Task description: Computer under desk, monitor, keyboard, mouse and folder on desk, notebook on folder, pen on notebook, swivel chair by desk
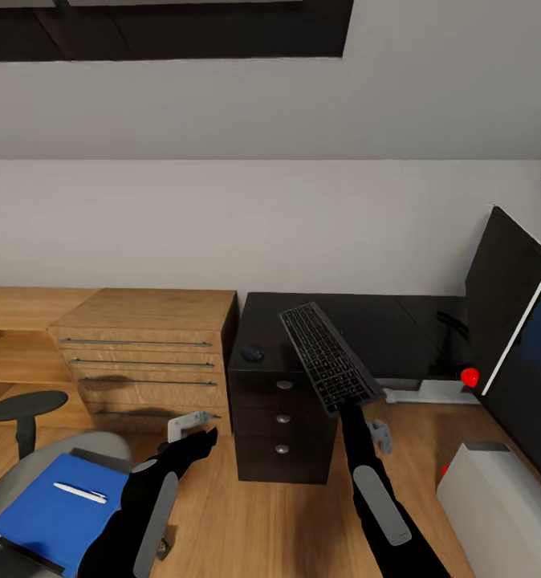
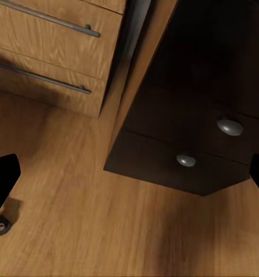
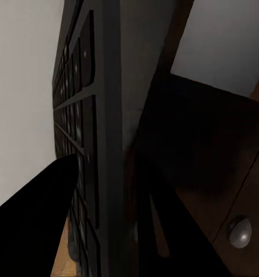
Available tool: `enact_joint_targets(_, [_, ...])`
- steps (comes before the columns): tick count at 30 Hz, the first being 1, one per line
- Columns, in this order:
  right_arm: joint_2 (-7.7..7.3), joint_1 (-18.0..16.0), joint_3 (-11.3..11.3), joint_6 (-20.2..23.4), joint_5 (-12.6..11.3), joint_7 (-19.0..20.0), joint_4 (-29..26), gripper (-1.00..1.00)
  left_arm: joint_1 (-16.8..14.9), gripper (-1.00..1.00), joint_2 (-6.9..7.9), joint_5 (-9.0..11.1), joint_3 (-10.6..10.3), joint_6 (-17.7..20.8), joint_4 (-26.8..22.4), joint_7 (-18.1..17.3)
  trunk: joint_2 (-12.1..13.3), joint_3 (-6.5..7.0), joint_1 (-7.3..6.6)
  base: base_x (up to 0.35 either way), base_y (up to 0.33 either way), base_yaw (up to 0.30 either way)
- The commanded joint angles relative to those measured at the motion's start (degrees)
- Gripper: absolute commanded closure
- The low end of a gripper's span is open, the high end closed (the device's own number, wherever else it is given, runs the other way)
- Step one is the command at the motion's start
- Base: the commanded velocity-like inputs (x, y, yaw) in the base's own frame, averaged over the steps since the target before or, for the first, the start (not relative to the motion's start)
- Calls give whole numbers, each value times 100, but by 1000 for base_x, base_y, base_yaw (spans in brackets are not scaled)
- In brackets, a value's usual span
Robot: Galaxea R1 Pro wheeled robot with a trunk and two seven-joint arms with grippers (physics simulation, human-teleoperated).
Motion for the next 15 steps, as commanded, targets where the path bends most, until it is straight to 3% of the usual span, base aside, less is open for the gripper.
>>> enact_joint_targets(1, [27,-3,13,-50,-74,-14,56,100,-3,-100,-4,61,1,24,-7,36,-3,-6,3,316,0,0])
enact_joint_targets(7, [71,-4,26,-57,-148,-13,162,100,-3,-100,-6,59,-78,24,-7,30,-3,-6,3,319,-47,0])
enact_joint_targets(12, [154,-4,37,-50,-153,-14,168,100,-3,-100,0,47,-517,24,23,55,-3,-6,3,219,-84,0])
enact_joint_targets(15, [169,-5,43,-48,-149,-14,164,100,-3,-100,-1,38,-643,24,99,59,-3,-6,3,51,-17,0])
